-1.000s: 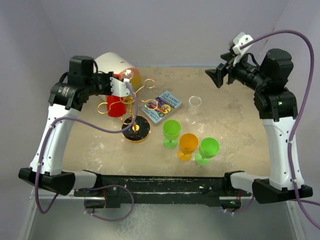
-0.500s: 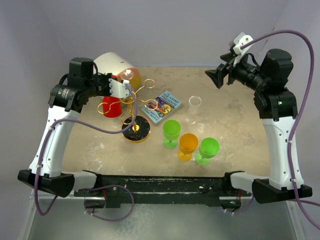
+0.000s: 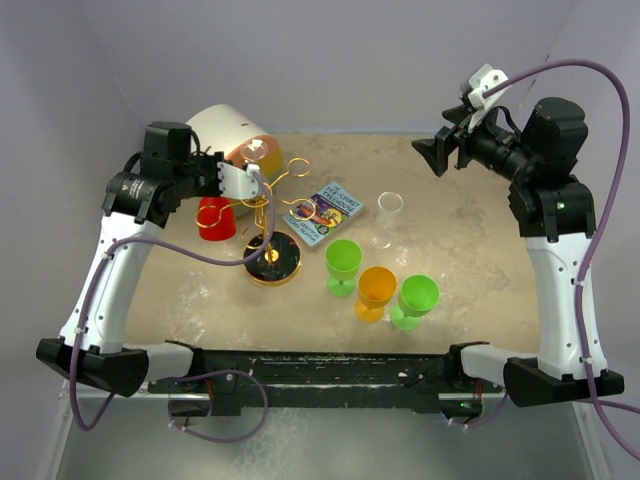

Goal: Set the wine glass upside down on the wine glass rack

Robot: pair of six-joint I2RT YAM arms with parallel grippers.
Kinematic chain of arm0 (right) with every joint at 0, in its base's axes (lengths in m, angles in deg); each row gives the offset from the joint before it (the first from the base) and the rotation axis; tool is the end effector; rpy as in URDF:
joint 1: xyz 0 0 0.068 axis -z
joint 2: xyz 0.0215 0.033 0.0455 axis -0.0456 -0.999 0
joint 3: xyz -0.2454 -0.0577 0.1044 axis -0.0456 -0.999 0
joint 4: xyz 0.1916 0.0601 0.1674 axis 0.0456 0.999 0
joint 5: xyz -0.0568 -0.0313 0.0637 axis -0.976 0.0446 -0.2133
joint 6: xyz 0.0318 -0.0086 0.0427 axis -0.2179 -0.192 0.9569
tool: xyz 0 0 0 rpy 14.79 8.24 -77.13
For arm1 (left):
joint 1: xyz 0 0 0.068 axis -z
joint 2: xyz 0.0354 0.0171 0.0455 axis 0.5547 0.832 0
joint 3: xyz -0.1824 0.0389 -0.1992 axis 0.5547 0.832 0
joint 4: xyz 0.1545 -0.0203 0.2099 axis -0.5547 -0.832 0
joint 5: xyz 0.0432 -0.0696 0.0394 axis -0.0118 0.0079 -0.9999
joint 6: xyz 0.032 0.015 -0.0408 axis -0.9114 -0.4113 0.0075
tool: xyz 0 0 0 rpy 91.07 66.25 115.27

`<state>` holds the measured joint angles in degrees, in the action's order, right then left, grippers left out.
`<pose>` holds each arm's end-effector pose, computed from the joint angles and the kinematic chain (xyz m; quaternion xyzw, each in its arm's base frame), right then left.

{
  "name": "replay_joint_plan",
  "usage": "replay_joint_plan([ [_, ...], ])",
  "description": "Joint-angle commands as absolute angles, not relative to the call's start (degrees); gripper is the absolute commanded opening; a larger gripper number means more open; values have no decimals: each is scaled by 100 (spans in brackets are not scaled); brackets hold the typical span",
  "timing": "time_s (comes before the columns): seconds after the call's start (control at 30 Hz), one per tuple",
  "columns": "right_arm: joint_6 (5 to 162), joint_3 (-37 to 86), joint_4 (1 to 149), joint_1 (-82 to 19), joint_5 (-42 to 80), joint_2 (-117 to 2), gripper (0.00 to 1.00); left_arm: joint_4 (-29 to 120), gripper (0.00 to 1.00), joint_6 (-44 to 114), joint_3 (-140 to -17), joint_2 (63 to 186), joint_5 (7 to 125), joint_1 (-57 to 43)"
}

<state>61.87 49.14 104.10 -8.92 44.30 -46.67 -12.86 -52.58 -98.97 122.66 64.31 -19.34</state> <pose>0.2113 0.0427 0.5381 -0.3211 0.6260 0.1455 0.6956 0.2364 -0.0646 0.4365 0.6501 0.6156 0.1831 0.4061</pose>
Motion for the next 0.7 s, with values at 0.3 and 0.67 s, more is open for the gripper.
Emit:
replay_joint_plan([
  [0.3, 6252, 4845, 10095, -808, 4579, -4482, 78, -1159, 10, -5156, -9794, 12059, 6343, -1901],
  [0.67, 6241, 4815, 10112, -780, 4582, -4433, 78, -1231, 14, -5128, -9750, 11977, 6374, -1903],
])
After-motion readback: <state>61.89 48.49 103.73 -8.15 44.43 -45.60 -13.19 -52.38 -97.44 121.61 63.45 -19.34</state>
